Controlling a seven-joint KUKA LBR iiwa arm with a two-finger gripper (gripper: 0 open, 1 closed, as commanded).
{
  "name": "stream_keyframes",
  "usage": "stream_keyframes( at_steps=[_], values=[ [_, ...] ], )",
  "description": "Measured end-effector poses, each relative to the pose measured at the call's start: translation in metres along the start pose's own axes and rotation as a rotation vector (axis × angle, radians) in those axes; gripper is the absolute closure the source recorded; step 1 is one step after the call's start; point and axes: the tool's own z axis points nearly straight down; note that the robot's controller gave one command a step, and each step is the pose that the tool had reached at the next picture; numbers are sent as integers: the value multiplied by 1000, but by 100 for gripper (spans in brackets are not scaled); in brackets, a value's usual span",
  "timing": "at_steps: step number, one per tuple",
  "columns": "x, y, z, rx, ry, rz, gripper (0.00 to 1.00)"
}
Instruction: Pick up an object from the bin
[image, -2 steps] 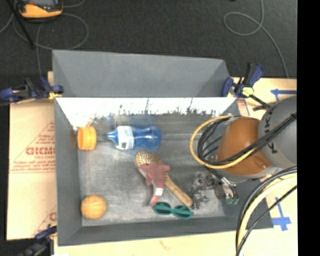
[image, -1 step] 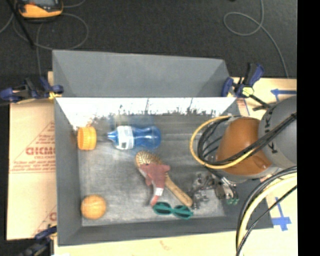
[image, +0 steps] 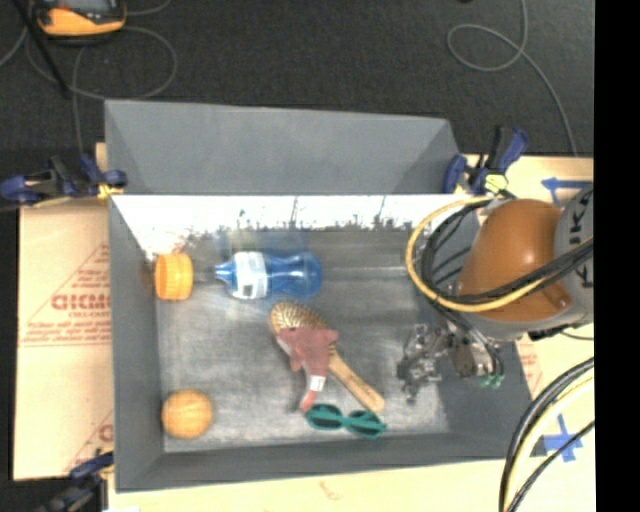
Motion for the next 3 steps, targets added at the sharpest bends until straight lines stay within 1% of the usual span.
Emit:
stream_keyframes(
  at_steps=[1, 2, 3],
  values=[
    [-20, 2, -10, 0, -4, 128, 0],
    [-20, 2, -11, 2, -5, 126, 0],
    [10, 61, 21, 3, -7, 63, 0]
  ],
)
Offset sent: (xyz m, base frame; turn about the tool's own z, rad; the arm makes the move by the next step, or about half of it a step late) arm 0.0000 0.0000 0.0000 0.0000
